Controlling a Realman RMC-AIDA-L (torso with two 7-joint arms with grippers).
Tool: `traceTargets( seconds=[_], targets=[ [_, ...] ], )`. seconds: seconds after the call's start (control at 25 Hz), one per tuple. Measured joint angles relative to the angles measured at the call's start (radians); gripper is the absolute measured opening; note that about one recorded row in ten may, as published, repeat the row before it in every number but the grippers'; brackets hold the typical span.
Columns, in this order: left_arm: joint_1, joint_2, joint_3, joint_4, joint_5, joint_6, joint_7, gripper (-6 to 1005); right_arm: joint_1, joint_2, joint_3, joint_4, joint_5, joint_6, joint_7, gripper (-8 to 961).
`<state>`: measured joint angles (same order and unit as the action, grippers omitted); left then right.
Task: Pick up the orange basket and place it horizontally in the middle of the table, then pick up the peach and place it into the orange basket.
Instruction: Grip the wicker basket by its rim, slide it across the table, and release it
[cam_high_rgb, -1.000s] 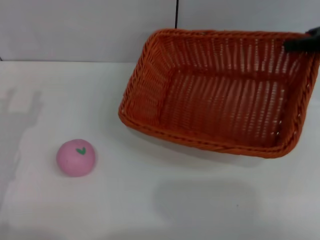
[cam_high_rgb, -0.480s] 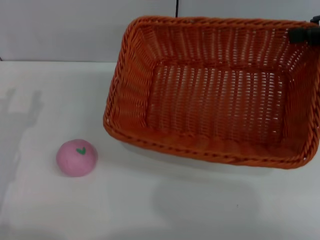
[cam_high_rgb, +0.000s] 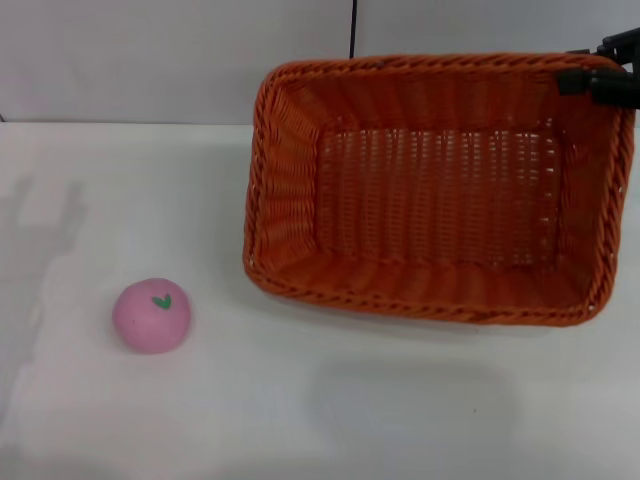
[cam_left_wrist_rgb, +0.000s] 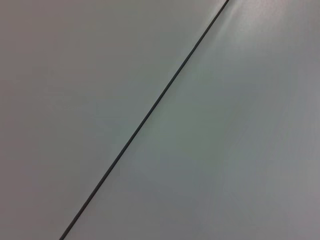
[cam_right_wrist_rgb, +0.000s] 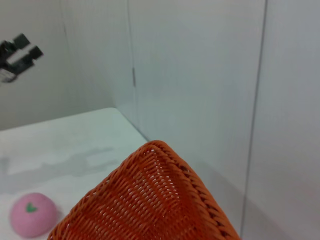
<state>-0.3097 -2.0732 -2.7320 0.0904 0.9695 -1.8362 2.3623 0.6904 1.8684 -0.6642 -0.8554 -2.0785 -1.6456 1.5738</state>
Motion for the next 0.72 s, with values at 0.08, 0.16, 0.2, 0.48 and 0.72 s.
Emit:
traceTargets(
  seconds=[0.08,0.16,0.2,0.48,0.72],
  targets=[
    [0.001,0.0,0.0,0.0,0.0,0.0,0.0,815,0.002,0.0,0.0,0.013,0.0,0.011,-0.022,175],
    [0.002,0.0,0.0,0.003,0.0,0.0,0.0,815,0.006,0.0,0.0,0.044,0.0,0.036,-0.065,175],
    [0.003,0.0,0.0,0.01,0.0,0.0,0.0,815,0.009,0.002,0.0,0.071,0.0,0.063,-0.101,177],
    [0.004,0.0,0.0,0.017,0.0,0.0,-0.001,814,0.017,0.023,0.0,0.128,-0.002,0.134,-0.187,193],
    [-0.001,0.001,0.0,0.024,0.0,0.0,-0.001,815,0.033,0.038,-0.002,0.155,-0.009,0.19,-0.23,207]
  ],
)
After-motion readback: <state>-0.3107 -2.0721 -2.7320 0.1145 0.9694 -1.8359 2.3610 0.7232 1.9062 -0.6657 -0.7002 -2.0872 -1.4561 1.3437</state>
